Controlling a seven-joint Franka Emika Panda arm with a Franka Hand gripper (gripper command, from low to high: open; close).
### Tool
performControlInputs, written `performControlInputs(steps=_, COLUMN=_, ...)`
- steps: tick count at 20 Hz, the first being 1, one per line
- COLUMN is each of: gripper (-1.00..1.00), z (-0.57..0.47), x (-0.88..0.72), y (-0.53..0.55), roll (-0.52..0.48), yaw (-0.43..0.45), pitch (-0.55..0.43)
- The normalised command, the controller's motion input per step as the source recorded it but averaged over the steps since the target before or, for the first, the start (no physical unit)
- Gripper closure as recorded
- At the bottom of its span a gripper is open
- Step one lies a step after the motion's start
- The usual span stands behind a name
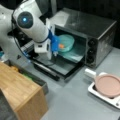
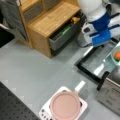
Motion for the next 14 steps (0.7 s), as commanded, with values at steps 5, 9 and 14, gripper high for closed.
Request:
performControlInputs(steps=5, gripper=-1.00, z=0.04, x=0.15, y=-0.05, roll=-0.294, yaw=-0.026, pitch=0.050)
performControlInputs(steps=9, gripper=-1.00, z=-0.03, x=0.16, y=-0.03, roll=-0.279, yaw=-0.036, pitch=0.035)
performControlInputs(steps=14, gripper=-1.00, z=-0.16, x=0.16, y=0.05, roll=-0.227, yaw=-0.019, pitch=-0.005)
